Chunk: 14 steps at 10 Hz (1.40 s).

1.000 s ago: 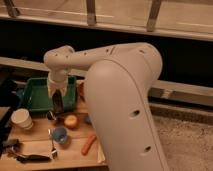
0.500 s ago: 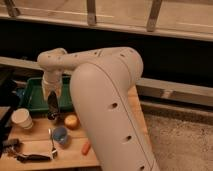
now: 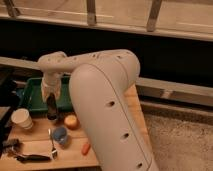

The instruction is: Place eraser in metal cup

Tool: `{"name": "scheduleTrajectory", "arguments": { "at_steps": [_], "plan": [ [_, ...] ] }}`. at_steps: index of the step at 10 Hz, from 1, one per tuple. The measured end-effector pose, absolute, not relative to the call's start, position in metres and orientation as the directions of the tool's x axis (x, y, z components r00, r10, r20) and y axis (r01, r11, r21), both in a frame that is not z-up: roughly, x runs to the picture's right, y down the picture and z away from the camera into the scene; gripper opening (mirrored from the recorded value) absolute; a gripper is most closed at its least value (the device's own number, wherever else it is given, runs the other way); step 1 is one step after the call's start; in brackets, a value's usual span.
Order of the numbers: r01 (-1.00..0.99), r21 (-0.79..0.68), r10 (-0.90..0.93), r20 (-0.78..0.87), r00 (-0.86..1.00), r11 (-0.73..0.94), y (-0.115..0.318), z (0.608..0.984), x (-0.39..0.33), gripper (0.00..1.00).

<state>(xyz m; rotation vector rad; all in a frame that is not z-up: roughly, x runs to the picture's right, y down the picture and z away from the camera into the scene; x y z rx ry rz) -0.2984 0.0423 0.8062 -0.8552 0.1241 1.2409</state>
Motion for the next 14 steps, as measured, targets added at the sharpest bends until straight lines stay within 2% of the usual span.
{"name": "scheduleTrajectory", "arguments": {
  "at_steps": [8, 9, 14],
  "plan": [
    [-0.867, -0.497, 0.782, -0.53, 0.327, 0.026, 0.062, 0.82, -0.296, 0.01],
    [-0.868, -0.496, 0.779, -0.536, 0.325, 0.021, 0.064, 0.821, -0.297, 0.08],
    [-0.87, -0.493, 0.764, -0.56, 0.319, 0.001, 0.071, 0.823, -0.298, 0.58]
  ]
}}
